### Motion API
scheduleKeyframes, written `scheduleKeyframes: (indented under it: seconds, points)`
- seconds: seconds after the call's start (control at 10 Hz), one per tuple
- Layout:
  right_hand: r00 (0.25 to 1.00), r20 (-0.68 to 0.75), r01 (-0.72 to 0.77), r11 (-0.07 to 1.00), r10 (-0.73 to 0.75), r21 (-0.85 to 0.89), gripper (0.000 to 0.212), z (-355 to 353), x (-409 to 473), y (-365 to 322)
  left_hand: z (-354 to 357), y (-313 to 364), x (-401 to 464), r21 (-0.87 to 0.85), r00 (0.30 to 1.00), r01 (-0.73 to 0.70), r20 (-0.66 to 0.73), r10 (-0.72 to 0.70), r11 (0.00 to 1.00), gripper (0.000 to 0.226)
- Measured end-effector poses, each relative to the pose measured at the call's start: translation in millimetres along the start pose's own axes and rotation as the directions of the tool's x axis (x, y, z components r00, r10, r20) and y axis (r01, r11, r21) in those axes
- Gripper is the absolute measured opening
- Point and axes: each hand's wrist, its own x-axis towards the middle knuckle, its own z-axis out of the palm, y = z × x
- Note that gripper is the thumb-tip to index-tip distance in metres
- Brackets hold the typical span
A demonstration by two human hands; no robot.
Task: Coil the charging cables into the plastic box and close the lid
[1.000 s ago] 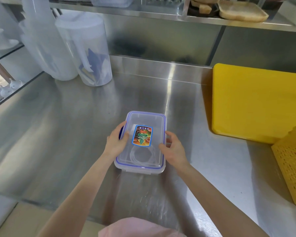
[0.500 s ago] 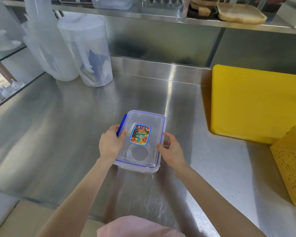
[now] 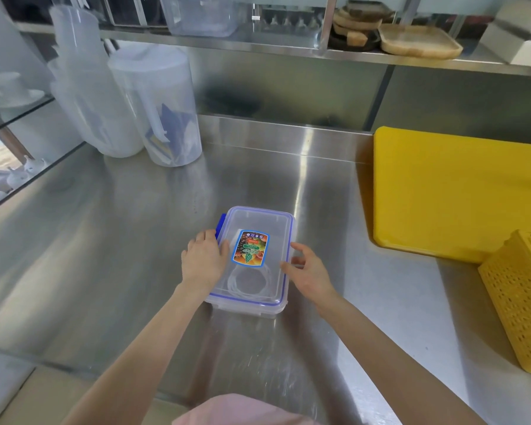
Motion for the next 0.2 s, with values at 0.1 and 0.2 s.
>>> scheduleKeyframes:
  seconds: [0.1,0.2]
  points:
    - [0.998,0.07,0.01,0.99,0.0,-0.138,0.055,-13,6,-10,-3,13,8,0.14,0.996,-0.069,0.06,0.061,0.988,0.053]
    - [0.997,0.069,0.046,0.95,-0.026,-0.308,0.06,-24,7,-22,-10,25,14,0.15,0.984,-0.153,0.119,0.135,0.977,0.059]
